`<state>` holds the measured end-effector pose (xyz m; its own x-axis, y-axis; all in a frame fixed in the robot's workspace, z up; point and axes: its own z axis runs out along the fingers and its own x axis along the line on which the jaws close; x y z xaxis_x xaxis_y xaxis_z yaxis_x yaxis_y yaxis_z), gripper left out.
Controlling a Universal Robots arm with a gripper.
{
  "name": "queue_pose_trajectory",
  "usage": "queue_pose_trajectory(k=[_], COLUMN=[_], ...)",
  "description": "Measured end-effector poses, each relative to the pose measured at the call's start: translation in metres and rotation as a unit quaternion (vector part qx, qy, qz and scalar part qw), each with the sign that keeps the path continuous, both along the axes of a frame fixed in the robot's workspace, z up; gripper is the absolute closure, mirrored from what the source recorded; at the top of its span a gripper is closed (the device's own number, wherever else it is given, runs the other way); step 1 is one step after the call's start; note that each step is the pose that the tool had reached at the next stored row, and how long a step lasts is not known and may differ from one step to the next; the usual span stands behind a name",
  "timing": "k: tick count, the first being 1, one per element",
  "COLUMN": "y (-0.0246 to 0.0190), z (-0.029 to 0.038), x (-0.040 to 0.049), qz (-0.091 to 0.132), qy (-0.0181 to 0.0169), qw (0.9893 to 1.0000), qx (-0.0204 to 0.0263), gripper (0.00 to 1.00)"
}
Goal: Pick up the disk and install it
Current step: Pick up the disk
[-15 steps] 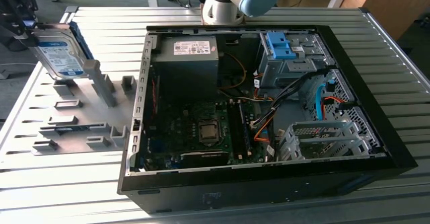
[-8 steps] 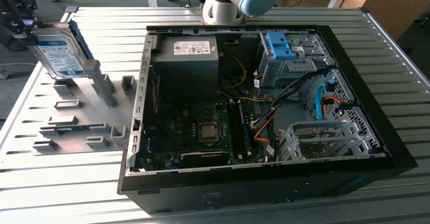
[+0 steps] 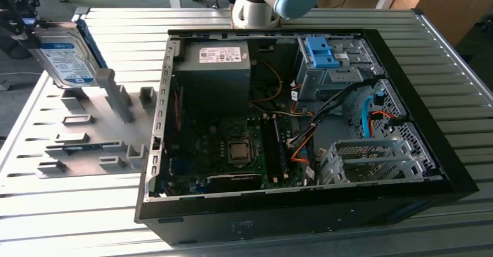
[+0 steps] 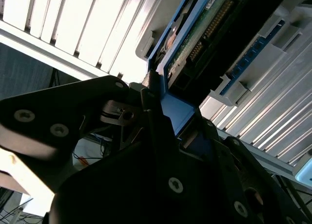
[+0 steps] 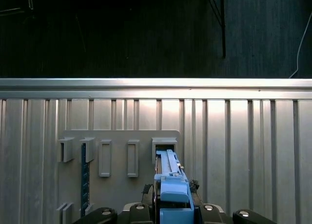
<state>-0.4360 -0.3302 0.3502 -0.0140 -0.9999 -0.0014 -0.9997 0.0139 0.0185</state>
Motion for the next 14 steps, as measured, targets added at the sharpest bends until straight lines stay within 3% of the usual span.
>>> queue_pose_trajectory(k=[14], y=[0.0000], z=[0.0119], x=[0.0000], qz=[0.000], qy=[-0.0001], qw=[1.0000], qx=[0.0000], gripper=[0.64])
